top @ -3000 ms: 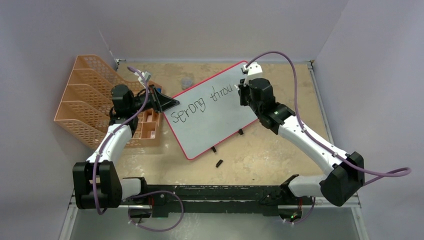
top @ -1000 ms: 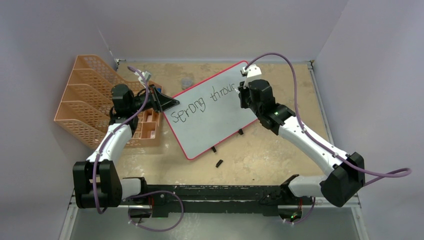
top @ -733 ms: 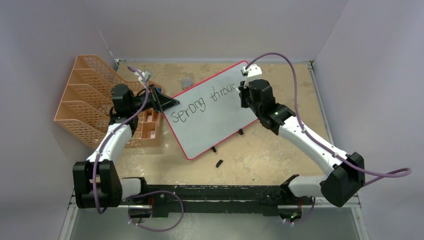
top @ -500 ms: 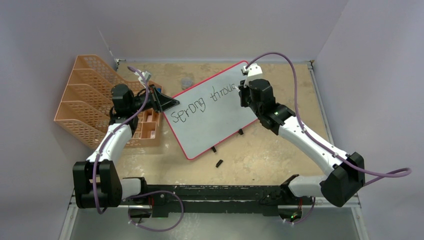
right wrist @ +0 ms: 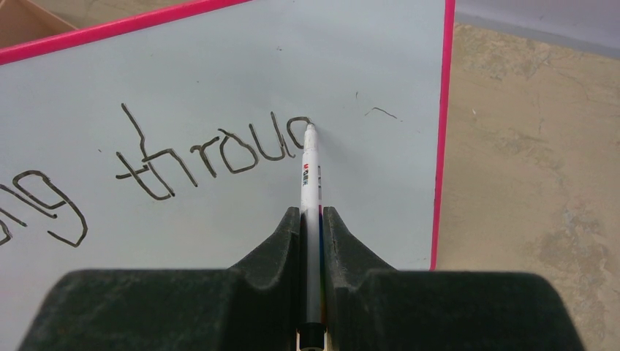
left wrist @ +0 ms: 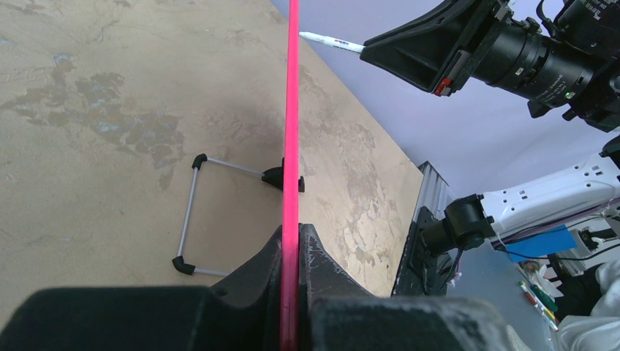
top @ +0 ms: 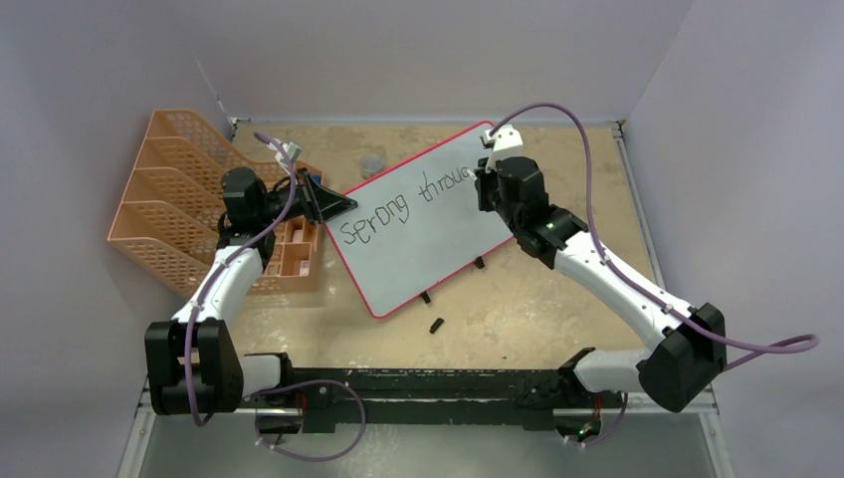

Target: Write a sentence on the whiteboard

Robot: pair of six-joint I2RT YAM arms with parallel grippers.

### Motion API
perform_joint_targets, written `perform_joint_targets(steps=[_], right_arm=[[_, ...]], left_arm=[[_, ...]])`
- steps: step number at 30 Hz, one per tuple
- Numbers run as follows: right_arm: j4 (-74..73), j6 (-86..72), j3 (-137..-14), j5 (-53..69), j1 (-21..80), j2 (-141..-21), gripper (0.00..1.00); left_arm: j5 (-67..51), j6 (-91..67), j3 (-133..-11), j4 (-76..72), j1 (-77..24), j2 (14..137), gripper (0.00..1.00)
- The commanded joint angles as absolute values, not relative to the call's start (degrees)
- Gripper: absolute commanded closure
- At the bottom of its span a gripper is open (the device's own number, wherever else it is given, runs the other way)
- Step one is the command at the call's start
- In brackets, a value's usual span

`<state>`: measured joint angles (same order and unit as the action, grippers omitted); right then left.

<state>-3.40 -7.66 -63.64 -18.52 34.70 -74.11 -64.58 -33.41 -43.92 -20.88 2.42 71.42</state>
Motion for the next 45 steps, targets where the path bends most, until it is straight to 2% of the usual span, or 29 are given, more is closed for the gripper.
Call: perform_joint_targets(steps=[1, 22, 45], right_arm=[[-1.94, -7.03, -65.74, -18.94, 34.64, -73.54, 1.0], [-8.84, -9.19, -62.78, -17.03, 34.64, -72.67, 1.0], [-9.04, -9.25, -64.9, -10.76, 34.67, -71.92, 1.0]], left_arm=[[-67.94, -31.2, -44.74, -19.78, 0.88, 71.89, 1.0], [-68.07, -31.46, -44.65, -20.04, 0.88, 71.73, 1.0], [-67.94, -31.38, -44.65, -19.95, 0.71, 71.83, 1.0]])
